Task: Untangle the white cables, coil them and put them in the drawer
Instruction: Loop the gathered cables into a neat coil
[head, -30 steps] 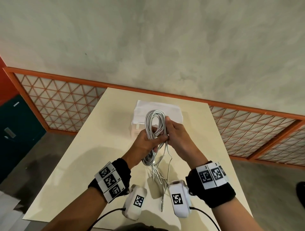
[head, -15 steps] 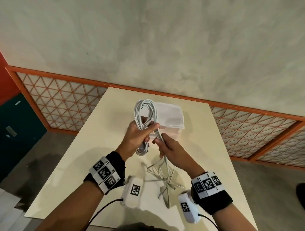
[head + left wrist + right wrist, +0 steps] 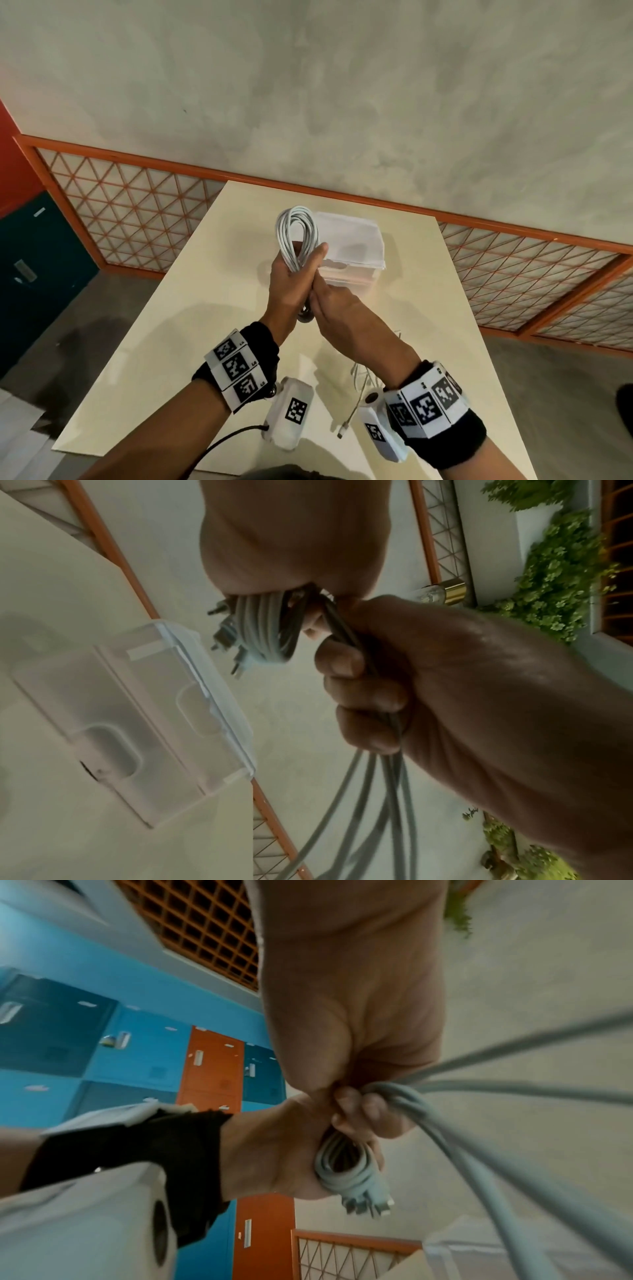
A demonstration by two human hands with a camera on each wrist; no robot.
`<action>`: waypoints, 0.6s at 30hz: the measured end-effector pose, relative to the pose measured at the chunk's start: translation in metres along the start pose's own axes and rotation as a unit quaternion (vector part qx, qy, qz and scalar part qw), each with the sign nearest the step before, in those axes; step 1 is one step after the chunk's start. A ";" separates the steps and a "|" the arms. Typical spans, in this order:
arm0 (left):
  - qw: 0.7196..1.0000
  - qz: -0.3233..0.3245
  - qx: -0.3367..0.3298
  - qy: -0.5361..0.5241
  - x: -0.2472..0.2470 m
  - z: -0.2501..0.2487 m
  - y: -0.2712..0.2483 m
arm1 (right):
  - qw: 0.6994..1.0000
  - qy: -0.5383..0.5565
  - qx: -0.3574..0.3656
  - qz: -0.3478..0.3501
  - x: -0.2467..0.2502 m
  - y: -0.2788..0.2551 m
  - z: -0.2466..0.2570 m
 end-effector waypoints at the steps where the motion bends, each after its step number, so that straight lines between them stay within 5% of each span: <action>1: 1.000 0.009 0.009 0.015 -0.001 0.001 0.000 | 1.000 -0.014 -0.005 0.006 0.002 -0.002 0.002; 9: 0.994 0.046 0.076 0.067 0.000 0.013 0.007 | 0.999 -0.039 -0.016 0.008 0.003 -0.002 -0.005; 15: 0.997 -0.050 0.057 -0.023 0.017 -0.003 0.021 | 0.981 0.180 0.030 -0.071 0.008 -0.006 -0.009; 18: 0.990 -0.073 0.093 -0.082 0.021 0.001 0.023 | 0.968 0.244 0.026 -0.044 0.005 -0.006 -0.011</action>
Point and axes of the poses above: each hand's wrist, its own y-axis towards the middle knuckle, its own x-axis out of the back of the hand, z = x × y, the point moved 6 cm from there along y, towards the middle knuckle, and after that the axes turned 7 degrees about z, right-handed, at the moved point
